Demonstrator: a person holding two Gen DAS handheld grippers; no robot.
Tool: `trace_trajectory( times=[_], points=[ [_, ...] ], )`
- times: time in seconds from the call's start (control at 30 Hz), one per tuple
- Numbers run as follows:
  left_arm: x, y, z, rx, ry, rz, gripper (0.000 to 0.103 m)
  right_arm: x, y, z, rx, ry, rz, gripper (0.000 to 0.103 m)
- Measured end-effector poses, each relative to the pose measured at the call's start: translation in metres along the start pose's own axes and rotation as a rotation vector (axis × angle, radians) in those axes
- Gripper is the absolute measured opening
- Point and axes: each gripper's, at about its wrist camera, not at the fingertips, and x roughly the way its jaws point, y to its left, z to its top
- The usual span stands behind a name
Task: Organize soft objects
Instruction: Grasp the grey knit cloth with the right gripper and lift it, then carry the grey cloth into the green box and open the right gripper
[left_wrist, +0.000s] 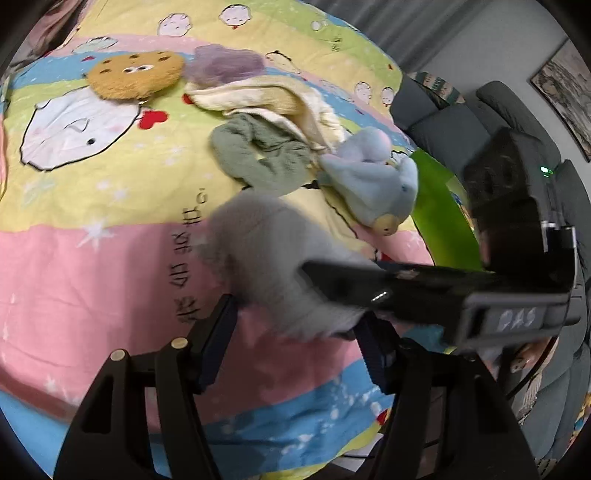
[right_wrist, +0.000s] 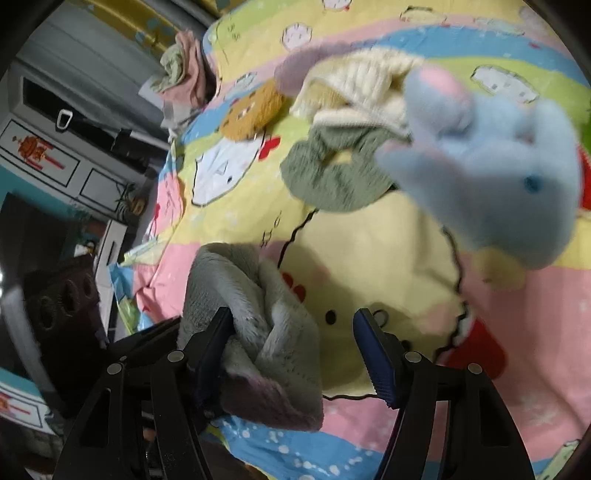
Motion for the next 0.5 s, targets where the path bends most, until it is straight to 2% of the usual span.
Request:
trace_trajectory(
  times=[0.07,0.17,0.27,0.4,0.5],
  points=[
    [0.002,-0.004,0.000,0.014,-0.010,0.003,0.058,0.006,0.001,0.000,-0.004,0.003,0.008,0.059],
    [0.011,-0.009,0.001,0.040,-0.016,0.044,0.045,0.009,-0.002,0.001,0.018,0.002,0.061,0.044],
    [0.015,-0.015,0.003,0.059,-0.021,0.051,0.044,0.004,-0.002,0.001,0.011,-0.018,0.057,0.042],
    [0.012,-0.027,0.007,0.096,-0.064,0.072,0.043,-0.019,0.002,0.003,-0.006,-0.086,0.052,0.042],
    [0.004,-0.044,0.014,0.137,-0.108,0.072,0.042,-0.048,0.004,0.004,-0.011,-0.170,0.039,0.042]
  ],
)
